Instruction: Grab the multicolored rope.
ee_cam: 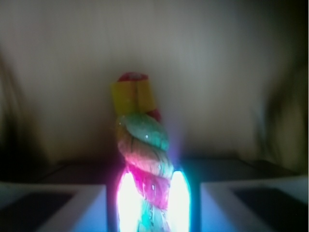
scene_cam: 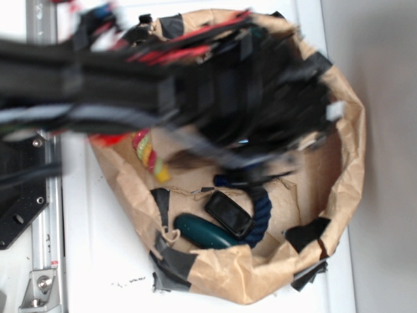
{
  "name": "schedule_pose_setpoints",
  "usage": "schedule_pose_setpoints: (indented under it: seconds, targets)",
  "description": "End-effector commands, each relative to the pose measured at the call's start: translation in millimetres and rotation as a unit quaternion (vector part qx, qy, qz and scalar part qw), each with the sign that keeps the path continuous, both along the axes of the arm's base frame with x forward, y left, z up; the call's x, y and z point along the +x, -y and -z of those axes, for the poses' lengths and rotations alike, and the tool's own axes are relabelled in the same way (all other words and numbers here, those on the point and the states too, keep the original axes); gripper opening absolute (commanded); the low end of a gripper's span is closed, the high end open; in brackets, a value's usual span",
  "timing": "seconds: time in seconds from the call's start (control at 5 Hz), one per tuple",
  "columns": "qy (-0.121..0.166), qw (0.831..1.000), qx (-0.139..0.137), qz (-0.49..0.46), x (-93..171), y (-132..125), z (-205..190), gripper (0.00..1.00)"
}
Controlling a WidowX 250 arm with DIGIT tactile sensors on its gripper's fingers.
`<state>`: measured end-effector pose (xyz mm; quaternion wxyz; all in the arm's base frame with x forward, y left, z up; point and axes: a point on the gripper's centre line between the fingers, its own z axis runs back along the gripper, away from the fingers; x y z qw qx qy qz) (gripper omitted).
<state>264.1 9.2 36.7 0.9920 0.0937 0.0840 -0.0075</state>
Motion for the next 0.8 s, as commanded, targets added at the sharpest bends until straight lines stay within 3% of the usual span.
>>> schedule_pose_setpoints:
  seconds: [0.0,0.2,0.4,0.6]
  targets:
    - [0.133,0.985,-0.065,-0.088,-36,4,-113,0.00]
    - [0.130,0.977,-0.087,-0.143,-38,3,-163,0.00]
    - [0.141,0.970,-0.099,-0.169,-32,-5,-168,0.00]
    - [0.131,0.974,-0.078,-0.165,-17,-7,-165,0.00]
